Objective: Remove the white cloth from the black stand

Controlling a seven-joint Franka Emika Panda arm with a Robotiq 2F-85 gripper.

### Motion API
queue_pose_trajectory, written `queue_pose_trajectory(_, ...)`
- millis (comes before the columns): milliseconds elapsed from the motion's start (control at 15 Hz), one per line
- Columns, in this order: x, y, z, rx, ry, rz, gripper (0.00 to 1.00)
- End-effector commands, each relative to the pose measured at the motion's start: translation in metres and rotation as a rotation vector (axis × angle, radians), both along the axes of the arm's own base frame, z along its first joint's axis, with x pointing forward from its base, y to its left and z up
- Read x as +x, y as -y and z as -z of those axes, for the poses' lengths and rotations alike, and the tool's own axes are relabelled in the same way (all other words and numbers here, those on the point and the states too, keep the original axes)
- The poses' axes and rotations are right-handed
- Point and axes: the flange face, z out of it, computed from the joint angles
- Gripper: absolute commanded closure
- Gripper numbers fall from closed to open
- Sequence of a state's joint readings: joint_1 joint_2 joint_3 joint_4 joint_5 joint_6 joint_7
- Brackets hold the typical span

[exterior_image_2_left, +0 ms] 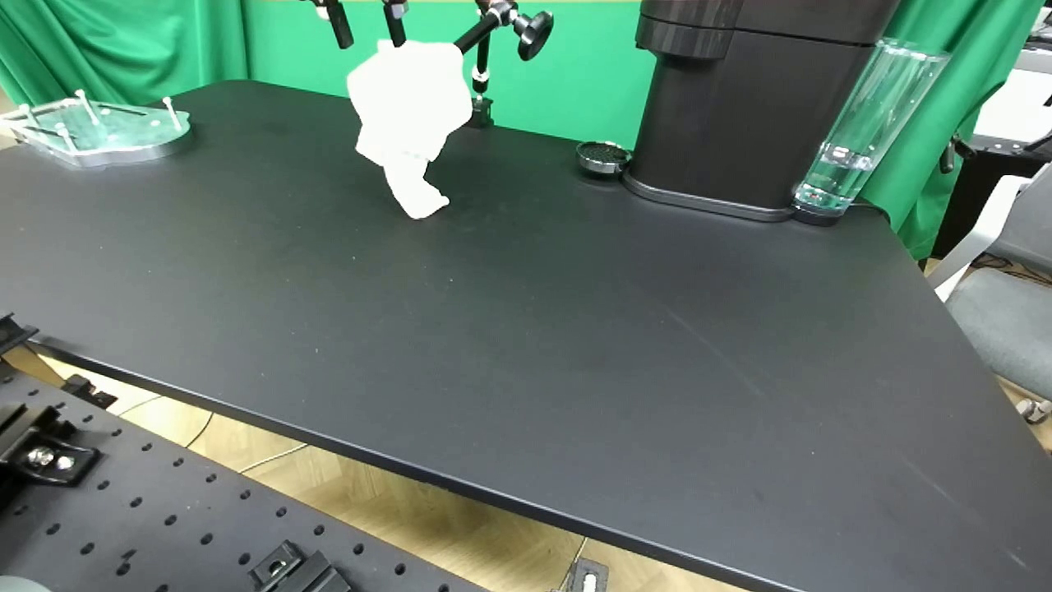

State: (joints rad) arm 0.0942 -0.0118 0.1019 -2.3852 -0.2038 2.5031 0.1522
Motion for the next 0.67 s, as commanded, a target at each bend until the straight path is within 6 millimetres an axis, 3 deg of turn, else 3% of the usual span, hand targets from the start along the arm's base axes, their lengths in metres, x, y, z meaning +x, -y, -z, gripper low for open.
queue_pose_trajectory(0, 0.009, 0.005, 0.0, 0.0, 0.016, -0.011, 0.07)
queue_pose_trajectory(133, 0.014, 0.005, 0.003, -0.001, 0.012, -0.023, 0.0)
queue_pose_trajectory(600, 0.029, 0.008, 0.017, 0.003, -0.016, -0.043, 0.0)
